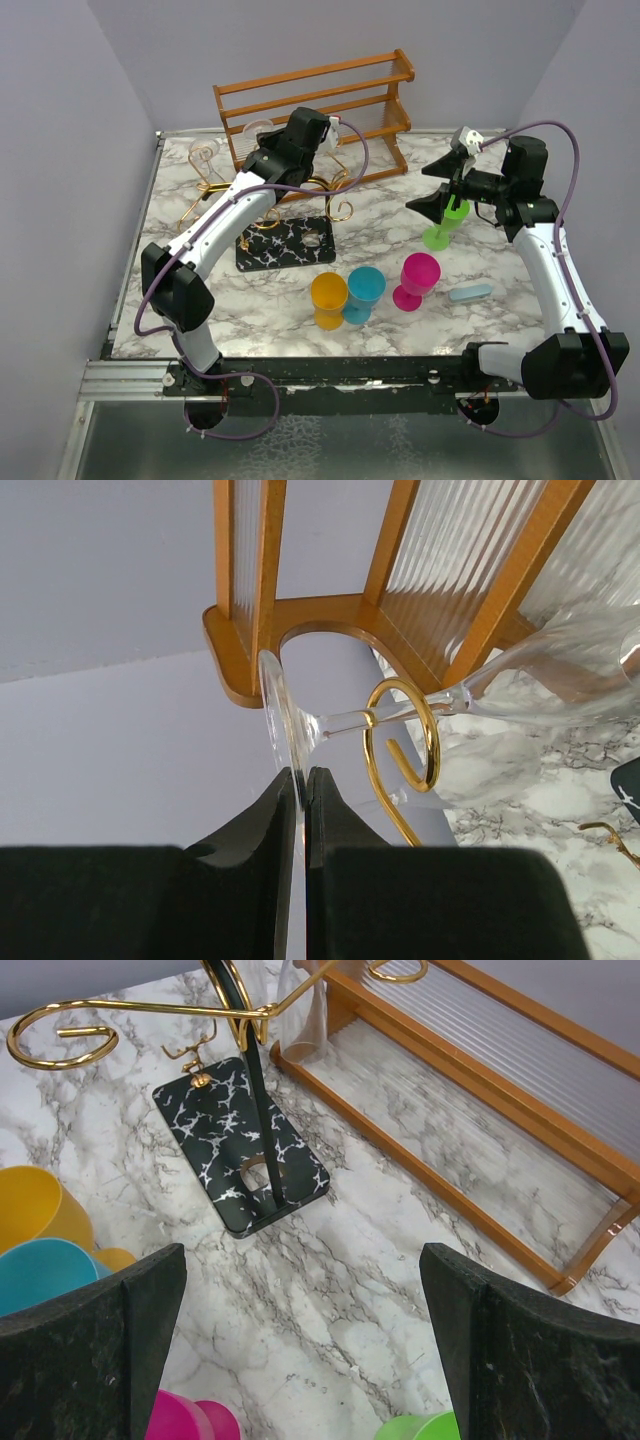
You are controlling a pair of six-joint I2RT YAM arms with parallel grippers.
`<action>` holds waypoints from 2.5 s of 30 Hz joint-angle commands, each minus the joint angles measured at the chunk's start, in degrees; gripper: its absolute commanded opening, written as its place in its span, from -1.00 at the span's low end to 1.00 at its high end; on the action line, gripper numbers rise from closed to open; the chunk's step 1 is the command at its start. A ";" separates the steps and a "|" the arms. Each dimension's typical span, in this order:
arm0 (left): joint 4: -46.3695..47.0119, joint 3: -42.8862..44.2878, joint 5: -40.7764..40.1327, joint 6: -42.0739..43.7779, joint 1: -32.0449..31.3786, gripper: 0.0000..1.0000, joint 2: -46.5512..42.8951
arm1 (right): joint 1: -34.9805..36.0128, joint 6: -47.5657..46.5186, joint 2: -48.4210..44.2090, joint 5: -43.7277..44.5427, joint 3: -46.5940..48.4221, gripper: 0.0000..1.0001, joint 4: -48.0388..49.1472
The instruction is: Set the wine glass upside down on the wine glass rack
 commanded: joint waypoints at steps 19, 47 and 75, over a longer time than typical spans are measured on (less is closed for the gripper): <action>1.41 2.90 4.35 -0.87 0.40 -1.00 -0.49 | -0.03 -0.01 0.43 0.22 -0.49 1.00 1.19; -5.59 1.32 13.72 -5.66 0.13 -0.90 -3.56 | -0.05 -0.23 0.60 0.72 -0.65 1.00 1.31; -9.99 3.18 18.37 -10.17 0.06 -0.35 -4.19 | -0.03 -0.58 0.78 1.41 -0.96 1.00 1.39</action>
